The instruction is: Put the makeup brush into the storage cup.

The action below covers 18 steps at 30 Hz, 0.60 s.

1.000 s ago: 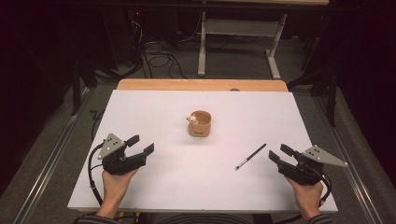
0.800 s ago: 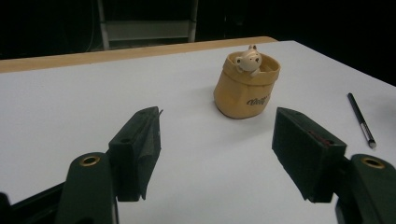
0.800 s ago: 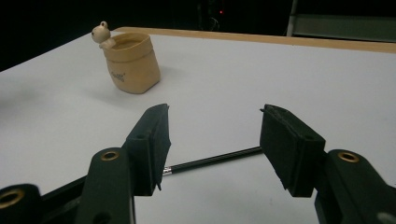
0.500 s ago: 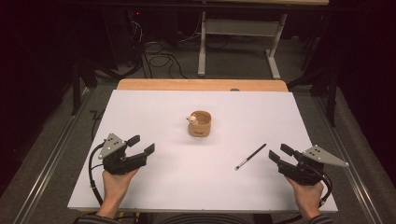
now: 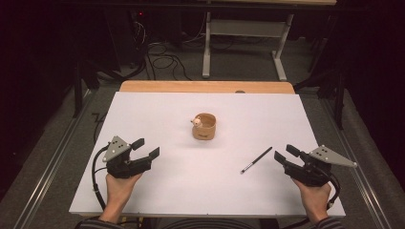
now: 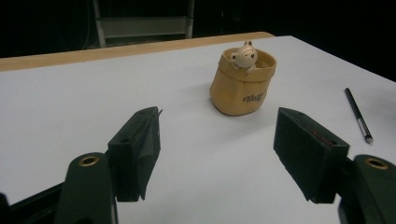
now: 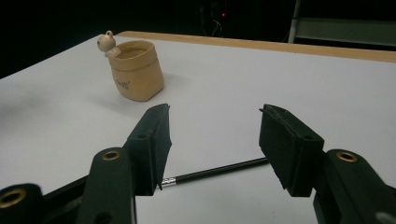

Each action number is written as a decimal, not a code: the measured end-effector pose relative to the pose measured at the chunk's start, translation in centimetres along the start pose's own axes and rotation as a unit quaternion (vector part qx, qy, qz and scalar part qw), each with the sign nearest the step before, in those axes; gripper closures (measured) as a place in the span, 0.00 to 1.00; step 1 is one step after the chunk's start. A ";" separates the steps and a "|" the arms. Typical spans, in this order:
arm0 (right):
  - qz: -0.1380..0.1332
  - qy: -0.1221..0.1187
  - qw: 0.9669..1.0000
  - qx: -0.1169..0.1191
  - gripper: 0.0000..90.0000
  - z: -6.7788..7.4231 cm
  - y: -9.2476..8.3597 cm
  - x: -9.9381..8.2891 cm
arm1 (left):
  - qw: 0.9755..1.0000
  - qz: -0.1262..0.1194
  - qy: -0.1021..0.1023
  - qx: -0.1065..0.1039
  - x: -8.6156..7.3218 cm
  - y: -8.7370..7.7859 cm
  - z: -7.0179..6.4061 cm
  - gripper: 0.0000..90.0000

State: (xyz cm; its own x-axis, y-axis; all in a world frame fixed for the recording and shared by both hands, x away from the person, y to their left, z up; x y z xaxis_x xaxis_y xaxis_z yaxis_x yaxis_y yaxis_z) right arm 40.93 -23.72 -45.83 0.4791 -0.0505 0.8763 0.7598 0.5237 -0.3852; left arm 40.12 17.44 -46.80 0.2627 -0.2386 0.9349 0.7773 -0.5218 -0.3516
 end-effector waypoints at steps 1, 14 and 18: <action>0.001 -0.001 1.000 0.000 0.50 0.0 0.1 0.0 | 1.000 0.000 0.000 0.000 0.0 0.0 0.0 0.36; -0.004 0.003 1.000 0.003 0.51 0.2 0.5 1.2 | 1.000 0.002 0.000 -0.007 0.0 0.2 -0.2 0.35; -0.006 0.001 1.000 0.001 0.51 0.2 0.9 1.6 | 1.000 0.003 0.003 -0.010 0.0 0.2 -0.4 0.35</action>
Point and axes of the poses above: each handheld gripper's, and its own axes: y roughly forward along the jaws, x roughly out of its top, z roughly to its left, the point moved 10 cm from there along y, roughly forward along the jaws, and after that the axes turned 12 degrees about y, right-handed, at the moved point
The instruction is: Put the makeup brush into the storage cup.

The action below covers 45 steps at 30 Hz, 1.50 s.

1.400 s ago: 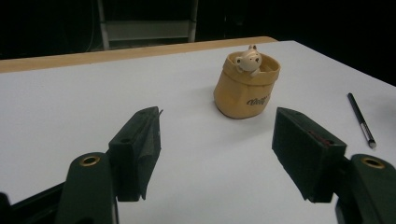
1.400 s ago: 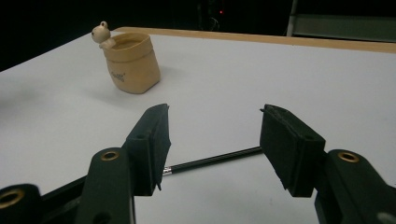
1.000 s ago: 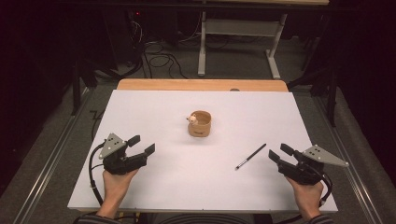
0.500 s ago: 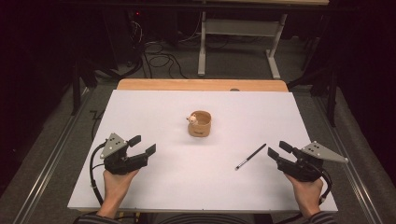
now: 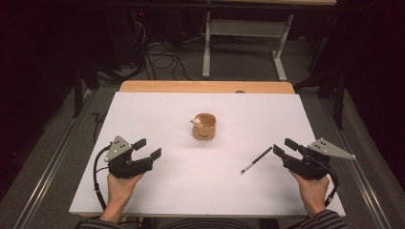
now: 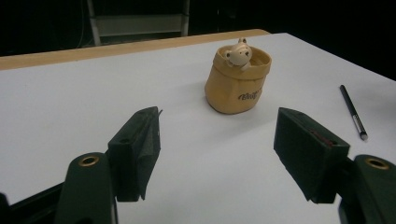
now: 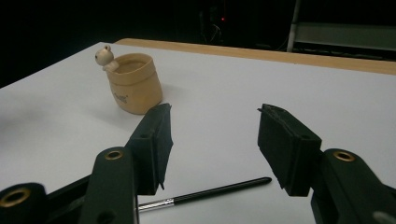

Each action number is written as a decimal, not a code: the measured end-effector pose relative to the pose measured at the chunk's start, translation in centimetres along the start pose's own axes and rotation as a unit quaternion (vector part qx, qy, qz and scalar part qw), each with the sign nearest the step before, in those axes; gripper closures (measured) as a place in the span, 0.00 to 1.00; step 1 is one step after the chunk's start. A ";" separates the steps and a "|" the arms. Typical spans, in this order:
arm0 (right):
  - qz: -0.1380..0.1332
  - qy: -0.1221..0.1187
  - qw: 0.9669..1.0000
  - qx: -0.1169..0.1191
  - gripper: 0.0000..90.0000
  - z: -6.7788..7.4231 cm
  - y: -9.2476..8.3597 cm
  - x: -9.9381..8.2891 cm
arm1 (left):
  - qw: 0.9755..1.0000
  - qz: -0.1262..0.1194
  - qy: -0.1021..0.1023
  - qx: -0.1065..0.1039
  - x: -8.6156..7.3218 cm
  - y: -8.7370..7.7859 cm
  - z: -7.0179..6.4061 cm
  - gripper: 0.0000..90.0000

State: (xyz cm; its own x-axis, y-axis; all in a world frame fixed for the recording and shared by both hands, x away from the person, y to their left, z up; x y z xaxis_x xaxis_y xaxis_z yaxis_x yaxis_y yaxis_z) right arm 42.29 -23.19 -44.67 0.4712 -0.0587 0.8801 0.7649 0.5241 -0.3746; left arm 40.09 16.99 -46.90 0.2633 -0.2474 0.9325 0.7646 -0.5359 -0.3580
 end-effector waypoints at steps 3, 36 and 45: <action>0.001 0.000 1.000 0.000 0.51 0.0 0.2 0.3 | 1.000 -0.001 -0.002 0.001 0.0 0.0 0.1 0.35; 0.009 -0.012 1.000 0.002 0.51 0.5 3.1 4.0 | 1.000 0.003 -0.001 -0.003 -0.1 0.1 0.0 0.35; 0.015 -0.010 1.000 0.000 0.51 0.6 4.3 4.7 | 1.000 0.003 0.000 -0.003 -0.1 0.1 -0.1 0.35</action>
Point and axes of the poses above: each handheld gripper's, and its own axes: y roughly forward along the jaws, x roughly out of its top, z roughly to its left, the point moved 10 cm from there along y, roughly forward along the jaws, and after that the axes turned 12 degrees about y, right-handed, at the moved point
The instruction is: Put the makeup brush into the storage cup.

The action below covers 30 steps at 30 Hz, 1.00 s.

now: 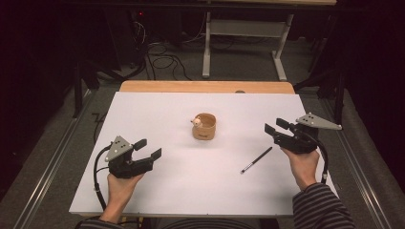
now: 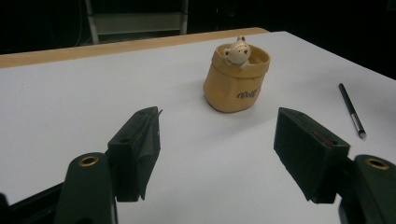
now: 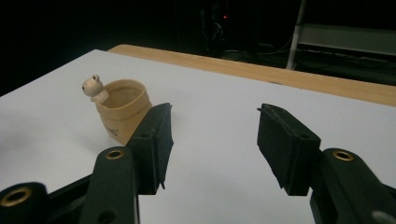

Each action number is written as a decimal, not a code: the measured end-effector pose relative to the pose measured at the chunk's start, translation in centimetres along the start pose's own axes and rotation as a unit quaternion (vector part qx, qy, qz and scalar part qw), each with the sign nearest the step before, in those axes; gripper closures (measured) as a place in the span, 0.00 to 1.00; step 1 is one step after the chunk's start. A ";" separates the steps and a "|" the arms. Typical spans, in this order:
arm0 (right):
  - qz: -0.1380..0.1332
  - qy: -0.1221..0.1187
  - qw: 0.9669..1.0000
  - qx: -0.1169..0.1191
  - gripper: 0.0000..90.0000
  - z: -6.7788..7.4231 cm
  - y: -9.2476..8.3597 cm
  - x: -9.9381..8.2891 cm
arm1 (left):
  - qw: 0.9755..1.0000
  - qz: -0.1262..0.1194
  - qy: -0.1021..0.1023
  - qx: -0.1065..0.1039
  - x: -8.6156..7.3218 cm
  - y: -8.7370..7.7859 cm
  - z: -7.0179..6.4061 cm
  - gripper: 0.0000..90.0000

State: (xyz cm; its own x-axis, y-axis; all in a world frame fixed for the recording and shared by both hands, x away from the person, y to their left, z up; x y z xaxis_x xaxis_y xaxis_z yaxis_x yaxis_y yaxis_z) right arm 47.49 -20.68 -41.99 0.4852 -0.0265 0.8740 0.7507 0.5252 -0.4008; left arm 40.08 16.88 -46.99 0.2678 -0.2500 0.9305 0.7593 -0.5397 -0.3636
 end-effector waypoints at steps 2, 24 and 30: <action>0.003 0.002 1.000 -0.001 0.51 0.0 0.4 0.1 | 1.000 0.000 0.000 0.000 0.0 0.0 0.0 0.35; 0.007 0.011 1.000 -0.004 0.51 -0.1 2.5 1.0 | 1.000 0.000 0.002 -0.001 0.0 0.0 -0.1 0.35; 0.005 0.011 1.000 -0.004 0.51 0.0 2.6 1.3 | 1.000 0.000 0.002 -0.002 0.0 0.0 -0.1 0.35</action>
Point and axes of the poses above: each handheld gripper's, and its own axes: y roughly forward along the jaws, x roughly out of its top, z roughly to its left, the point moved 10 cm from there along y, roughly forward along the jaws, and after that the axes turned 12 degrees about y, right-handed, at the moved point
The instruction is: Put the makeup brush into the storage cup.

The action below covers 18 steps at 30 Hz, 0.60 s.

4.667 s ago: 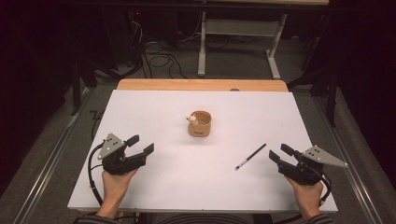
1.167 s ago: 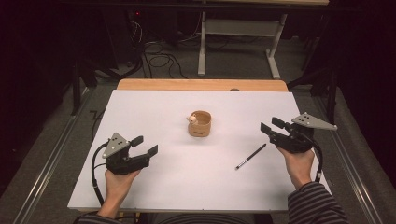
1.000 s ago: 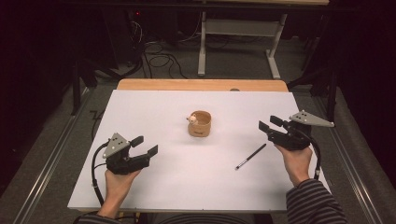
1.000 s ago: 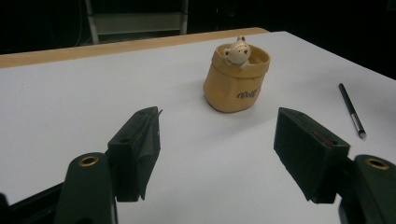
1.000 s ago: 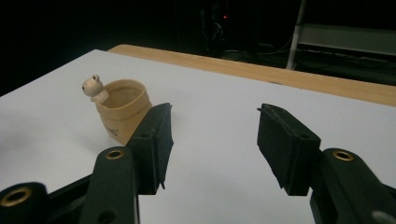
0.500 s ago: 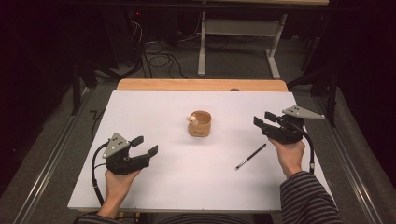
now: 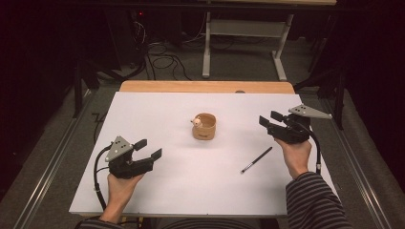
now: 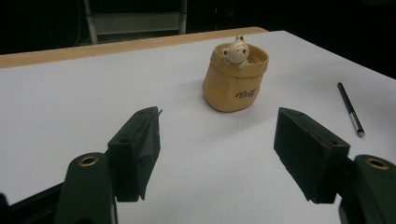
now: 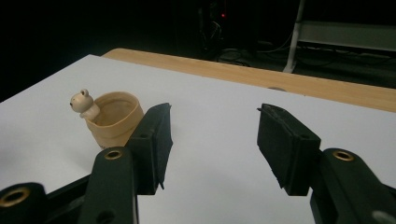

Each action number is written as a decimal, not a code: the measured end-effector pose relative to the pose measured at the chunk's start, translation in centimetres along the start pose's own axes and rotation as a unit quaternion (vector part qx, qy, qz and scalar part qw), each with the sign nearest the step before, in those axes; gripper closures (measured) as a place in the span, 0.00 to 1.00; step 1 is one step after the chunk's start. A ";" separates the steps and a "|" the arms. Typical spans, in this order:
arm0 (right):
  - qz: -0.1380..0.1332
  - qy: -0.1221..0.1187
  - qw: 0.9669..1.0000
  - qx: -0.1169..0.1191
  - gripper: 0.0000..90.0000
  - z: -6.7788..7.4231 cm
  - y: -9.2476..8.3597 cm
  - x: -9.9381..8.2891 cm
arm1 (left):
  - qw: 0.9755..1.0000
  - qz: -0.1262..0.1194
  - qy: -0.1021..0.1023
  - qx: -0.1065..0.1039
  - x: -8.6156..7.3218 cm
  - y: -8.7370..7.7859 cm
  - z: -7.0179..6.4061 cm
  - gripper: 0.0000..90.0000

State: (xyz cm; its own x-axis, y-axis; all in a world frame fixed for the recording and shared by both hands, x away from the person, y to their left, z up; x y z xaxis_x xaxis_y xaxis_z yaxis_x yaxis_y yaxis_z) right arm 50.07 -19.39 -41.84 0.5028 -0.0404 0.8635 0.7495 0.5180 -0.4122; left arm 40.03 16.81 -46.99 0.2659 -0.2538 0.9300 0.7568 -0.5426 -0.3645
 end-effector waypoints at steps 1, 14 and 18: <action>0.000 -0.001 1.000 0.001 0.51 0.0 0.0 0.0 | 1.000 0.000 0.000 0.000 0.0 0.0 0.0 0.35; -0.002 -0.003 1.000 0.002 0.50 0.2 0.8 0.6 | 1.000 0.000 0.000 -0.001 0.0 0.0 -0.1 0.35; 0.008 -0.021 1.000 -0.001 0.49 0.4 1.0 0.8 | 1.000 0.000 0.001 -0.002 0.0 0.0 -0.1 0.35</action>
State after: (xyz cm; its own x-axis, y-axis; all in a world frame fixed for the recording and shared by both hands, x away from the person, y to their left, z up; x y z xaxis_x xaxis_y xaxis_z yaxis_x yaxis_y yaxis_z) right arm 51.00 -18.54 -41.44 0.4957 0.0032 0.8685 0.7428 0.5166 -0.4258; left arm 39.97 16.78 -46.99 0.2653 -0.2555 0.9297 0.7546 -0.5452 -0.3652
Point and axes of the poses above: each handheld gripper's, and its own axes: y roughly forward along the jaws, x roughly out of its top, z roughly to its left, the point moved 10 cm from there along y, roughly forward along the jaws, and after that the axes turned 12 degrees about y, right-handed, at the moved point
